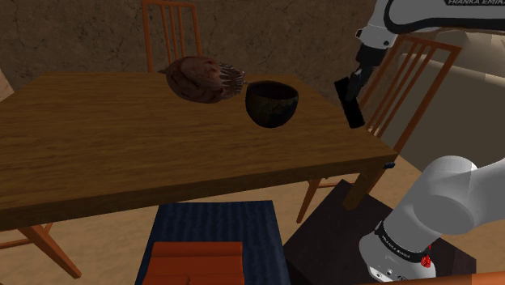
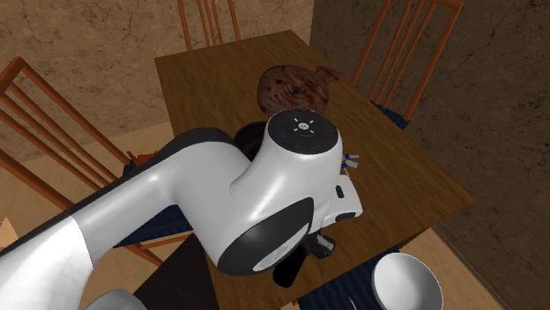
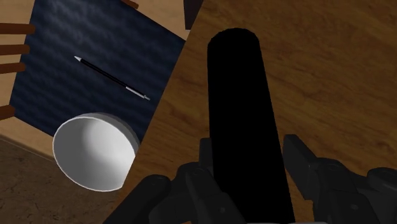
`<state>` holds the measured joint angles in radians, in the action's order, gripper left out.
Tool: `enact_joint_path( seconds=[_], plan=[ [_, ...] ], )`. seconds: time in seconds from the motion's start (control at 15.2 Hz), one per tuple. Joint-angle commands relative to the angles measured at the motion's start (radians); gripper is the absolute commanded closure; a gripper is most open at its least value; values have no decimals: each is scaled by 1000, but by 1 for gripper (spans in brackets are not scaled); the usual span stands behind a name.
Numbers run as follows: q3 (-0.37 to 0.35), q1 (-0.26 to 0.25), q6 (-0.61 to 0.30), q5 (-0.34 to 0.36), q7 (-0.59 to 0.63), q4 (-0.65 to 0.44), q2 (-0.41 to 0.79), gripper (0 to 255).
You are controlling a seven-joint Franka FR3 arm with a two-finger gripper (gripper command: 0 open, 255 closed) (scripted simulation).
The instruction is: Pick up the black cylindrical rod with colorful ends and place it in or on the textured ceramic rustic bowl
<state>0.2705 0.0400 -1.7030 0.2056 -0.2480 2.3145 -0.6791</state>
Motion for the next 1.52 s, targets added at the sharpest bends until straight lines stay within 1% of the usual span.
enact_joint_path(
  seconds=[0.0, 1.32, 1.45],
  plan=[
    [-3, -3, 27, -4, -2, -35, 8, 255],
    [-24, -19, 276, -33, -26, -374, 98, 255],
    [-55, -33, 272, -54, 15, -394, 128, 255]
  ],
)
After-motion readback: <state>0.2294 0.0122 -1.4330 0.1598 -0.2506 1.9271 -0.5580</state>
